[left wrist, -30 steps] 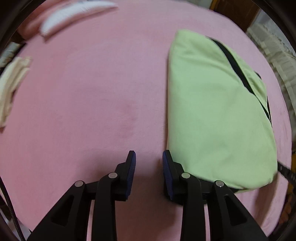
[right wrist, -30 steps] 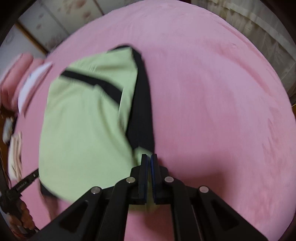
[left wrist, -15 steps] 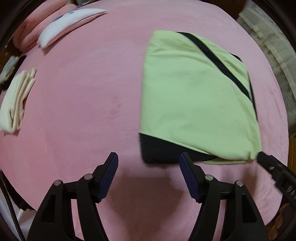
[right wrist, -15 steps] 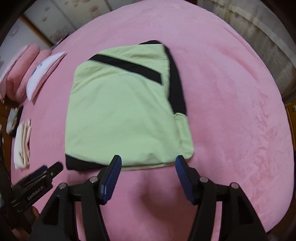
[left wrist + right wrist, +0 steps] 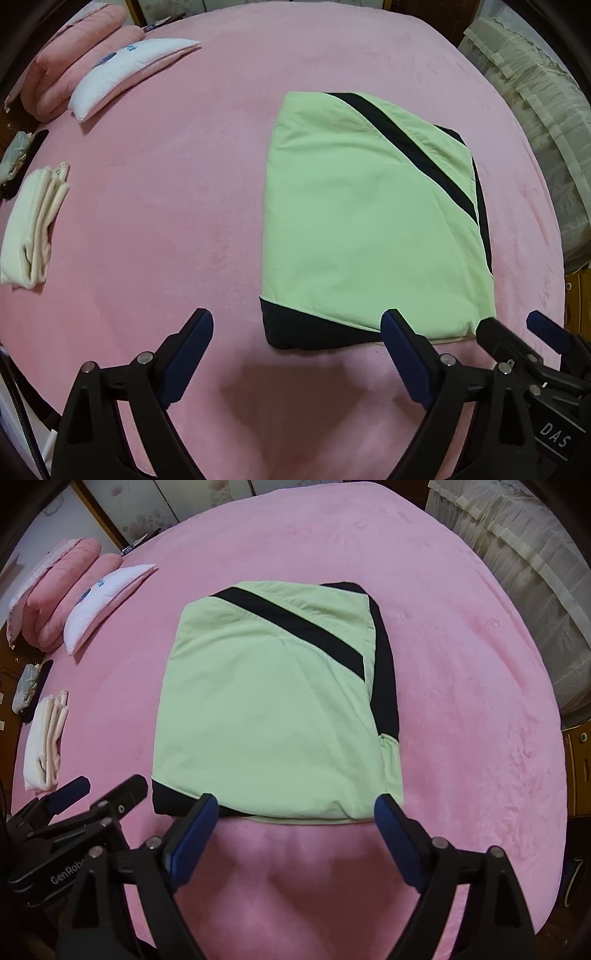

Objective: Fold large clothes
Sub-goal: 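Smooth the folded green bundle flat with both open tools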

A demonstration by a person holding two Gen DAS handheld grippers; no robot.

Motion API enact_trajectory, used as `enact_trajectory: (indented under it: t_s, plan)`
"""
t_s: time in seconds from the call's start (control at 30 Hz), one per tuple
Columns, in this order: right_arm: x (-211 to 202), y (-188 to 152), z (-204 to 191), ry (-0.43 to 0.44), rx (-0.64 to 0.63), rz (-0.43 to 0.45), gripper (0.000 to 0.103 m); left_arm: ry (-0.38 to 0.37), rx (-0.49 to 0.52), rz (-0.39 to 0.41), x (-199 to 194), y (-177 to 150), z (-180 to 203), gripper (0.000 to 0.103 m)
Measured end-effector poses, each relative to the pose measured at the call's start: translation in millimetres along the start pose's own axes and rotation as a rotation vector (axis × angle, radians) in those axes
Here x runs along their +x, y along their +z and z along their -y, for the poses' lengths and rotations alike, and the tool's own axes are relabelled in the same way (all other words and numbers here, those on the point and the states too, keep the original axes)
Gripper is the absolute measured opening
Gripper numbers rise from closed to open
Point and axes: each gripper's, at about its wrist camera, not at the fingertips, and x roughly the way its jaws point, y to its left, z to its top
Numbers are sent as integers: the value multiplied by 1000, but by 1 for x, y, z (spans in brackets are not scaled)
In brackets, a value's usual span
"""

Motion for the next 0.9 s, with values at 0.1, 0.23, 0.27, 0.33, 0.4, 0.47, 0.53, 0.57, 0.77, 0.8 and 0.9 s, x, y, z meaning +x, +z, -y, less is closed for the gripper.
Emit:
enact_trajectory:
  t_s: [0.1, 0.23, 0.27, 0.33, 0.4, 0.47, 0.53, 0.57, 0.77, 0.8, 0.9]
  plan:
    - [-3, 2, 2, -8, -2, 2, 90, 10, 11, -2, 0, 1, 4, 95]
    - [-3, 5, 2, -7, 5, -6, 91, 16, 13, 0, 0, 2, 5, 96]
    - [-2, 6, 4, -5, 6, -8, 92, 12, 10, -1, 1, 3, 4, 96]
    - [-2, 7, 4, -9, 7, -9, 96, 15, 8, -2, 1, 3, 4, 96]
    - [-2, 7, 5, -8, 8, -12, 98, 33, 20, 2, 2, 4, 5, 96]
    - [-1, 8, 5, -17, 4, -12, 98, 33, 18, 2, 3, 4, 3, 96]
    - [0, 10, 4, -26, -5, -8, 98, 32, 14, -6, 5, 5, 2, 96]
    - [2, 11, 4, -27, -5, -11, 98, 33, 13, -6, 6, 5, 1, 96]
    - [17, 15, 8, -31, -3, -28, 98, 27, 20, -37, 25, 11, 5, 96]
    - [20, 16, 10, -33, 1, -35, 98, 23, 16, -47, 30, 13, 5, 96]
    - [35, 22, 24, -44, 33, -61, 98, 12, 11, -65, 44, 20, 5, 96]
